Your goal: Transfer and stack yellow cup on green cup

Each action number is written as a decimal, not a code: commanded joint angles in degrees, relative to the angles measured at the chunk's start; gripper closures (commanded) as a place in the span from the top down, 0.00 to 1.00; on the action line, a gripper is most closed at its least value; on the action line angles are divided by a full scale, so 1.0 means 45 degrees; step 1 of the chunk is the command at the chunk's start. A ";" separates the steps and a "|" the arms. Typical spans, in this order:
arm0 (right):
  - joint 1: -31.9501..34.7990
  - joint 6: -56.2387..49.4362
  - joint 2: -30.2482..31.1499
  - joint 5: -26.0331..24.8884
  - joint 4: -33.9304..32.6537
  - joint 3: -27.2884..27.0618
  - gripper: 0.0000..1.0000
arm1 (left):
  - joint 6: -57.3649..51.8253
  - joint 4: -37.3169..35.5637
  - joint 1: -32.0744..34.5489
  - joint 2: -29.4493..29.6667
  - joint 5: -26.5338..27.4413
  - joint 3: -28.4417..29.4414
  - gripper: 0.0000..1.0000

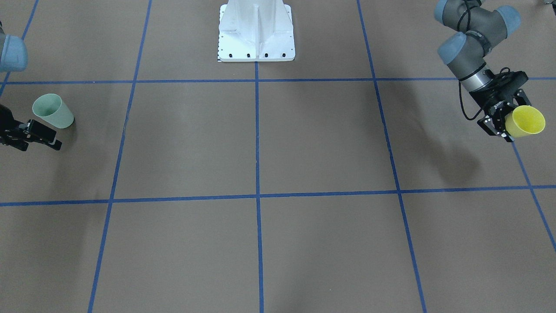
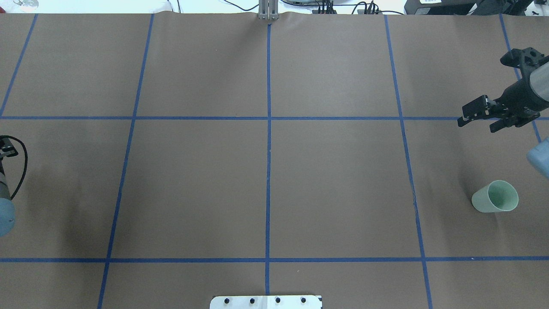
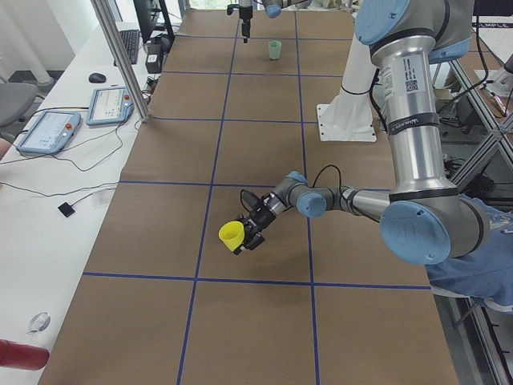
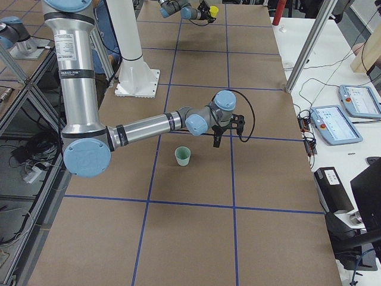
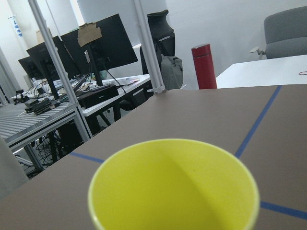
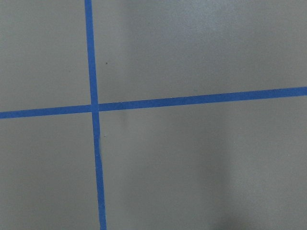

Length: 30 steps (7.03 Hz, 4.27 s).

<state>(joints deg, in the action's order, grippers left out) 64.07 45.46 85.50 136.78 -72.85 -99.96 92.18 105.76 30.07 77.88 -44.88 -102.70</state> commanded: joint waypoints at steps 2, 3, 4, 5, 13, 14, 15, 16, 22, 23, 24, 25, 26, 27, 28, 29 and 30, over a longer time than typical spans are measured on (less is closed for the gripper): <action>0.0000 0.1181 -0.0692 -0.0082 0.0037 -0.0481 1.00 | -0.4796 0.4364 0.0038 0.4030 -0.0143 0.2085 0.00; 0.0000 0.1380 -0.1105 0.0014 0.0037 -0.0521 1.00 | -0.7024 0.6630 -0.0118 0.5569 -0.1169 0.3589 0.00; -0.0019 0.1421 -0.1941 -0.0043 -0.0427 -0.0598 1.00 | -1.0004 0.9515 -0.0120 0.6706 -0.2591 0.4029 0.00; -0.0038 0.1440 -0.2452 -0.0043 -0.0915 -0.0599 1.00 | -1.1040 1.0549 0.0074 0.7181 -0.4384 0.4420 0.00; -0.2380 0.5850 -0.4799 -0.0414 -0.1077 -0.1146 1.00 | -1.4240 1.0696 -0.0292 1.3248 -0.9166 0.7107 0.00; -0.2614 0.6435 -0.5071 -0.0472 -0.1076 -0.1146 1.00 | -1.4601 1.0735 -0.0334 1.3918 -0.9187 0.7642 0.00; -0.2849 0.6673 -0.5267 -0.0512 -0.1076 -0.1146 1.00 | -1.4682 1.1683 -0.0528 1.3712 -0.9419 0.7724 0.00; -0.2890 0.6656 -0.5289 -0.0473 -0.1057 -0.1185 1.00 | -1.5592 1.2137 -0.0453 1.3594 -1.0794 0.7609 0.00; -0.3552 0.6442 -0.5172 -0.0725 -0.1057 -0.1652 1.00 | -1.4955 1.3254 -0.0647 1.1933 -1.1882 0.6671 0.00; -0.4173 0.6537 -0.5191 -0.1887 -0.1096 -0.2157 0.98 | -1.4937 1.4047 -0.0666 1.1797 -1.1921 0.6516 0.00; -0.4431 0.6538 -0.5133 -0.2440 -0.1096 -0.2336 0.96 | -1.4898 1.4249 -0.0725 1.1718 -1.2231 0.6456 0.00; -0.4472 0.6500 -0.5210 -0.2484 -0.1096 -0.2337 0.96 | -1.4898 1.4251 -0.0745 1.1717 -1.2988 0.6494 0.00; -0.4492 0.6422 -0.5172 -0.2581 -0.1077 -0.2337 0.95 | -1.4878 1.4270 -0.0725 1.1640 -1.3750 0.6495 0.00; -0.4685 0.6421 -0.5172 -0.2679 -0.1076 -0.2357 0.95 | -1.4936 1.4251 -0.0745 1.1601 -1.3835 0.6514 0.00; -0.5074 0.6421 -0.5094 -0.2951 -0.1076 -0.2338 0.94 | -1.4937 1.4251 -0.0745 1.1562 -1.3835 0.6475 0.00; -0.5406 0.6421 -0.4978 -0.2953 -0.1076 -0.2299 0.94 | -1.4956 1.4289 -0.0745 1.1542 -1.3835 0.6456 0.00; -0.5506 0.6421 -0.4880 -0.2799 -0.1076 -0.2298 0.94 | -1.4976 1.4348 -0.0745 1.1658 -1.3835 0.6436 0.00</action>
<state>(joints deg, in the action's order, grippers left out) 40.30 74.36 63.01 123.82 -77.70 -110.37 24.88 170.09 26.72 130.03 -107.08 -73.63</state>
